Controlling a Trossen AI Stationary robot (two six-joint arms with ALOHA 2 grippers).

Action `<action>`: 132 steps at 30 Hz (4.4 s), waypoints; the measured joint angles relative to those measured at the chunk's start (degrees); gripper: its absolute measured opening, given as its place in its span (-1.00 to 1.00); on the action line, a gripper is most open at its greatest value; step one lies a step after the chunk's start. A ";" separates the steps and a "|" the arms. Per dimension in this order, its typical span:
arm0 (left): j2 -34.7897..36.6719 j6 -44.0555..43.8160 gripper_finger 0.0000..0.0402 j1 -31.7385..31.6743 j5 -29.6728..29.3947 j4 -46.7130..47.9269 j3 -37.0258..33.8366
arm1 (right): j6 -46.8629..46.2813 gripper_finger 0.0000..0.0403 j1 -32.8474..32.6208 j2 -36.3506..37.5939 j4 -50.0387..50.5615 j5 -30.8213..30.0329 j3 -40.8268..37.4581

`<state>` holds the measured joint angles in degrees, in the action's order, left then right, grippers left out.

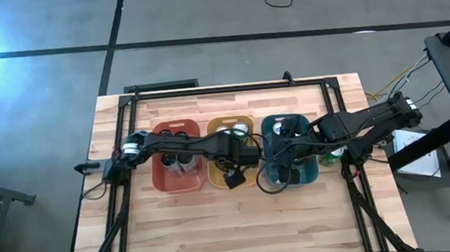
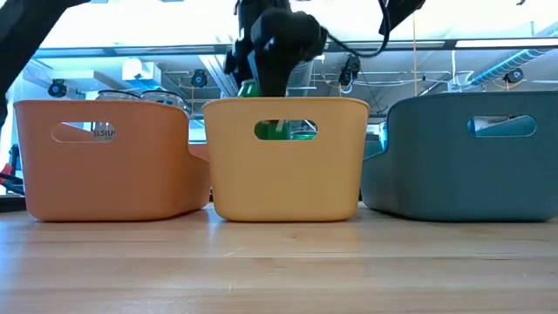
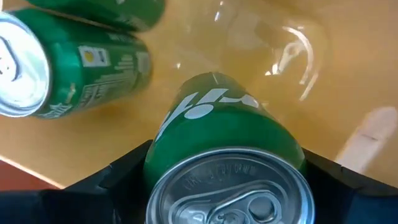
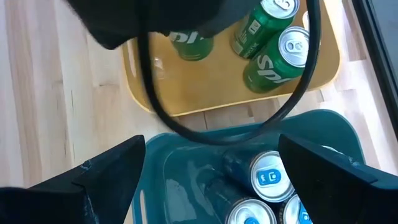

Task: Sort soda cans
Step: Put the left green soda can into the yellow bin, then put the green soda can into the yellow bin

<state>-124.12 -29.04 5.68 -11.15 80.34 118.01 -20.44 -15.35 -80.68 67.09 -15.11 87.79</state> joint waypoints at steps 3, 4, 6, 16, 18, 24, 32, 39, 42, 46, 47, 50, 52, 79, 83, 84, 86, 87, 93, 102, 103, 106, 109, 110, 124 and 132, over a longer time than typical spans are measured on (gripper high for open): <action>-0.71 -0.32 0.43 -0.49 -0.05 0.32 -0.95 | -0.07 0.80 0.00 0.02 -0.02 0.03 0.00; -1.05 -0.34 0.43 -0.63 -0.13 0.33 -1.05 | -0.12 0.80 0.00 0.01 0.00 0.02 0.00; -1.64 -0.44 0.43 -0.95 -0.29 -0.03 -1.15 | -0.14 0.80 0.00 0.02 -0.02 0.02 0.00; -2.16 -1.41 0.43 -2.11 -1.78 -0.12 -1.65 | -3.16 0.81 0.00 0.02 0.44 0.91 -0.04; -2.16 -1.38 0.43 -2.40 -1.78 -0.26 -1.68 | -4.28 0.81 0.02 0.02 0.59 2.06 -0.05; -2.16 -0.48 0.43 -2.72 -1.12 -1.21 -1.78 | -7.34 0.81 0.04 0.02 2.47 3.78 -0.09; -2.16 0.07 0.58 -2.80 -0.18 -1.06 -1.78 | -10.08 0.81 0.00 0.27 9.20 6.57 -0.11; -1.61 2.73 0.94 -2.83 -0.05 -0.85 -1.78 | -9.81 0.81 0.00 2.00 15.02 8.09 -0.11; -0.34 2.90 0.97 -2.70 0.02 -0.21 -1.78 | -11.40 0.81 0.00 4.41 18.99 8.09 -0.11; 3.40 1.15 0.93 -1.95 -0.16 -0.50 -1.78 | -13.92 0.81 0.00 8.78 22.94 8.12 -0.35; 4.63 0.53 0.93 -1.65 -0.55 -0.86 -1.78 | -14.14 0.81 0.01 10.49 22.55 8.53 -0.83; 8.61 -1.29 0.92 -0.31 -4.34 -1.70 -1.78 | -15.87 0.81 0.00 14.37 22.81 7.76 -2.16; 11.33 -2.47 0.92 0.83 -8.47 -2.17 -1.78 | -16.17 0.81 0.00 16.94 22.85 7.15 -4.47; 16.27 6.08 0.93 12.45 -26.50 -21.05 -1.78 | -19.94 0.81 0.00 33.89 20.75 9.34 -36.36; 14.03 6.08 0.93 12.45 -26.32 -21.40 -1.78 | -21.08 0.81 0.03 34.23 20.69 9.84 -38.42; 13.56 6.08 0.93 12.45 -26.32 -21.48 -1.78 | -22.19 0.81 0.26 34.23 20.68 10.25 -38.95; 12.50 6.08 0.93 12.44 -26.29 -21.84 -1.78 | -23.56 0.81 1.04 34.01 20.58 11.62 -39.77; 11.89 6.08 0.93 12.36 -26.30 -21.98 -1.78 | -23.78 0.81 1.43 33.69 20.06 12.21 -39.79; 9.57 6.08 0.93 12.19 -26.02 -22.80 -1.78 | -24.74 0.81 4.41 32.23 18.91 12.81 -39.91; 8.98 6.10 0.93 12.05 -25.67 -24.33 -1.78 | -20.23 0.81 10.07 28.41 18.61 12.25 -40.08; 8.97 6.08 0.93 12.05 -25.67 -24.30 -1.78 | -19.64 0.81 10.55 27.86 18.48 12.47 -40.06; 9.01 6.08 0.93 12.05 -25.67 -24.29 -1.78 | -19.39 0.81 11.21 26.92 18.75 13.82 -39.93; 9.01 6.08 0.93 12.05 -25.67 -24.23 -1.78 | -19.47 0.81 11.19 26.85 18.46 15.81 -38.75; 9.01 6.08 0.93 12.05 -25.67 -24.22 -1.78 | -19.61 0.81 11.17 26.93 18.23 16.37 -38.03; 9.07 6.30 0.93 11.48 -25.69 -24.26 -1.78 | -17.39 0.81 16.42 23.11 20.34 16.65 -38.14; 9.07 6.23 0.93 11.46 -25.70 -24.50 -1.78 | -11.44 0.81 20.37 18.33 17.82 18.17 -40.12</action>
<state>-115.04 -22.81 17.15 -36.85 55.84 116.22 -31.88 5.01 -62.36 84.91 3.05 47.67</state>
